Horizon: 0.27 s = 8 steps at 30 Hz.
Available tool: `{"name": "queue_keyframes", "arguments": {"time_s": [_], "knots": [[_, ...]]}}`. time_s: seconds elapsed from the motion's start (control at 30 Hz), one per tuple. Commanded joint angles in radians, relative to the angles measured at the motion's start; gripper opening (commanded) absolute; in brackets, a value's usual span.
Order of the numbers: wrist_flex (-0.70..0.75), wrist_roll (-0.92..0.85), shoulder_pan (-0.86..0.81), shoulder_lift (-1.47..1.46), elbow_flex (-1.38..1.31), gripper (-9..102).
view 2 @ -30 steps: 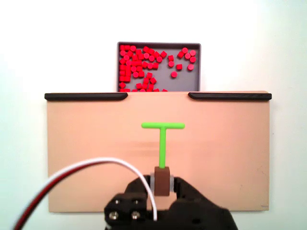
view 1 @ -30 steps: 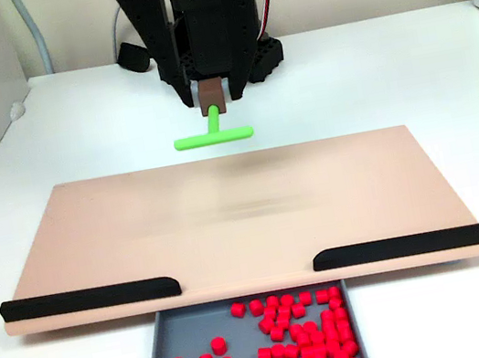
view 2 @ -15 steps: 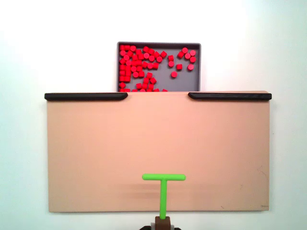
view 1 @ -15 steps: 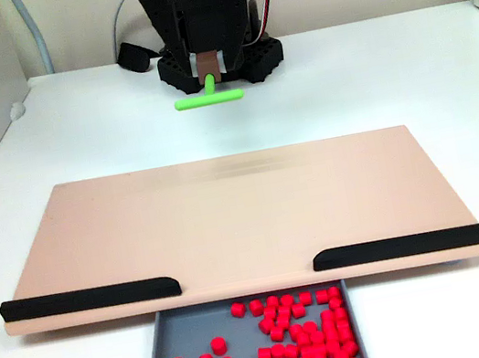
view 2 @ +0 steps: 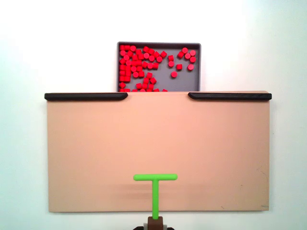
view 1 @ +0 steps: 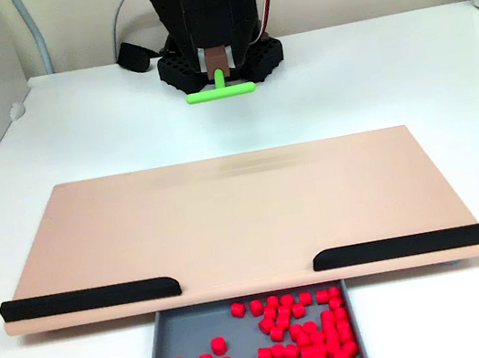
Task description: Push granules from bottom to the grey container
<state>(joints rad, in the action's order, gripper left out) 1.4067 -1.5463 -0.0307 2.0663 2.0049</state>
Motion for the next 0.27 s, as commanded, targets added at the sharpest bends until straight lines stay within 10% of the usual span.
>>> {"name": "queue_keyframes", "arguments": {"time_s": [0.0,0.23], "knots": [[0.000,0.000,0.009,0.026,-0.008,0],[0.000,0.002,0.002,0.035,-0.008,0]]}}
